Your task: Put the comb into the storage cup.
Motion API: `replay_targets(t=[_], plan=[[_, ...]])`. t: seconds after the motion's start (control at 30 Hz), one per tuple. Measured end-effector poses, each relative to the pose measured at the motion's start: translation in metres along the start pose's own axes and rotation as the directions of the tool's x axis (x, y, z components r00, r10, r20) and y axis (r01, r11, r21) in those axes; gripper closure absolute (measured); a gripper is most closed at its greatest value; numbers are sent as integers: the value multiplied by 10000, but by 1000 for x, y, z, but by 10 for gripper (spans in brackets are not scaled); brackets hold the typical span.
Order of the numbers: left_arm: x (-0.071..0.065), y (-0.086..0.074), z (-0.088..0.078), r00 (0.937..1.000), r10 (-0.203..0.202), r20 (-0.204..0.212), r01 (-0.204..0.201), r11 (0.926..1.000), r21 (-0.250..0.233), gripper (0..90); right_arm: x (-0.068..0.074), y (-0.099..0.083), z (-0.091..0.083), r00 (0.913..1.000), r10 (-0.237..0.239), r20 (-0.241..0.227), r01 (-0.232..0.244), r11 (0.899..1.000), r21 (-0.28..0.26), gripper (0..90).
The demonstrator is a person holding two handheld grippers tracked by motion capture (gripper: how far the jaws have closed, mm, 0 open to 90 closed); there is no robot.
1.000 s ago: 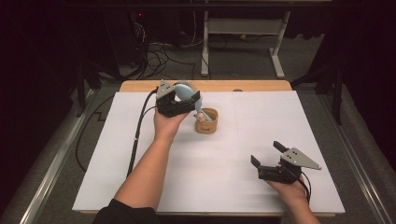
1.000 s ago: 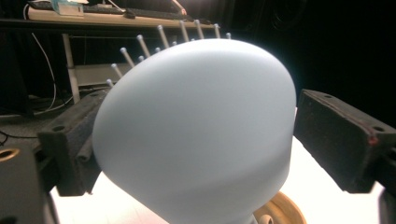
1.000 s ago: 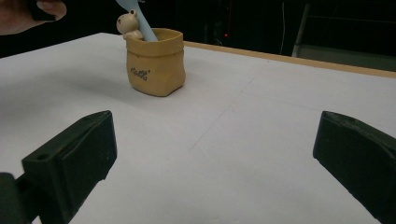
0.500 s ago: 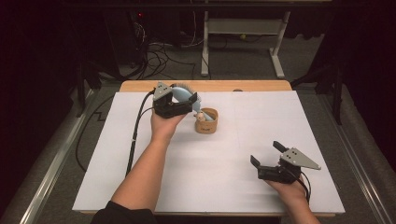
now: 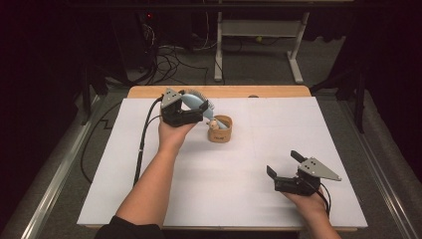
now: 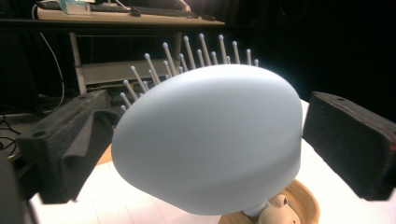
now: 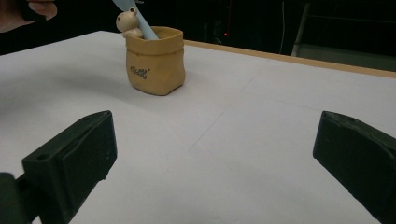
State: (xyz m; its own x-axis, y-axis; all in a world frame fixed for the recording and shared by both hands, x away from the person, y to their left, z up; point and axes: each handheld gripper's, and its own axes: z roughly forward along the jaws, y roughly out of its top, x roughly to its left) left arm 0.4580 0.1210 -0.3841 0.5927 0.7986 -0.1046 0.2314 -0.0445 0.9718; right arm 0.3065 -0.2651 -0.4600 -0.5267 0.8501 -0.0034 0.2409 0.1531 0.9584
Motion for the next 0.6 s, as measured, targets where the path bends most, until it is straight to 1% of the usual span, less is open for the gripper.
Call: replay_targets(t=[0.07,0.4,0.6], plan=[[1,0,0,10000,15,76,-15,10000,43,4,0,0,0,10000,1,6,-1,10000,1,6],[1,-3,-5,9998,116,178,-119,9997,201,3,0,0,0,10000,-34,24,34,10000,11,6],[2,-6,-10,9994,-76,332,67,9996,288,3,1,1,0,10000,-61,65,61,10000,-5,6]])
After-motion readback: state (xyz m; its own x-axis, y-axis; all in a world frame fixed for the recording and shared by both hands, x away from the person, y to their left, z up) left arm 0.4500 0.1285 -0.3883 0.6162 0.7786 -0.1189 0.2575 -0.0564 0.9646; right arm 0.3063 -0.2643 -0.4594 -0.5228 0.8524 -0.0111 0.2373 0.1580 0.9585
